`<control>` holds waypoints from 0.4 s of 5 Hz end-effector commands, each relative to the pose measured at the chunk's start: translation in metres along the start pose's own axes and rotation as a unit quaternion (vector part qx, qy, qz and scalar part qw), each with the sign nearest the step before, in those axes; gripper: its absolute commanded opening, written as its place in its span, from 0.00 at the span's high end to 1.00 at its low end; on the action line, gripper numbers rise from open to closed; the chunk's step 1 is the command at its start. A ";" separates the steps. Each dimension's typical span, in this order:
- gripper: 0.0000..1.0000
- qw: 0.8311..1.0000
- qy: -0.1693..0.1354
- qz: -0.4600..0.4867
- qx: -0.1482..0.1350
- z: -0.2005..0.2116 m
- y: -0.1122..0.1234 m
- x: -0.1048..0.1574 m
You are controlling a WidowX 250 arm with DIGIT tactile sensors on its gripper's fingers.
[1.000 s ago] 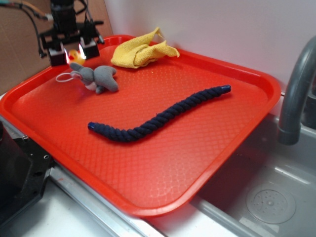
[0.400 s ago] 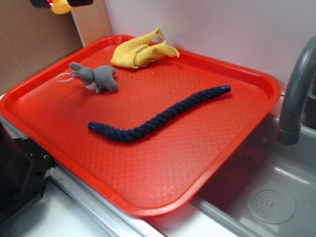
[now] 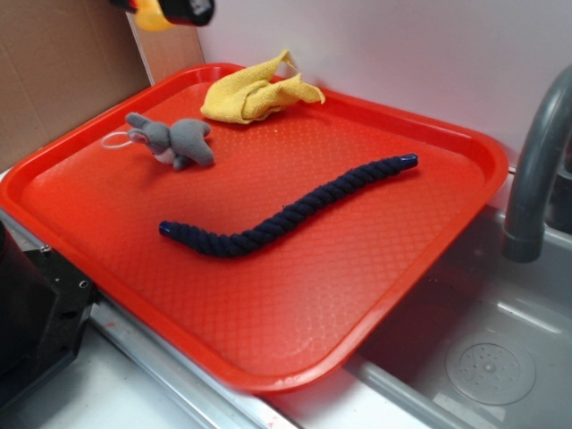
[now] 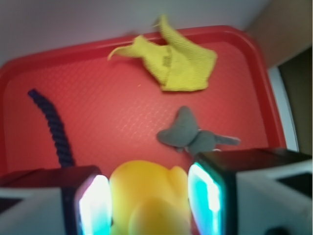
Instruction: Grab the yellow duck.
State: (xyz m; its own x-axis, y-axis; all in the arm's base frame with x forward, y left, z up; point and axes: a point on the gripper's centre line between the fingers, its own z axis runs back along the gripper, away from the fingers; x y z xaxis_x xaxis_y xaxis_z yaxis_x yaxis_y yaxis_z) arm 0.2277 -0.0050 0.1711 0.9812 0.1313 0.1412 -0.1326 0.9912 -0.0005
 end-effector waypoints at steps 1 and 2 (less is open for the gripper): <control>1.00 1.000 0.005 -0.017 -0.022 0.025 -0.006 -0.003; 1.00 0.999 0.009 -0.022 -0.025 0.036 0.002 -0.008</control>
State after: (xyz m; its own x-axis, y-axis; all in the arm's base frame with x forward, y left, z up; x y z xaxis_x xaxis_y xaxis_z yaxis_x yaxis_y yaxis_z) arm 0.2224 -0.0254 0.1865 0.9954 0.0802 0.0515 -0.0790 0.9966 -0.0250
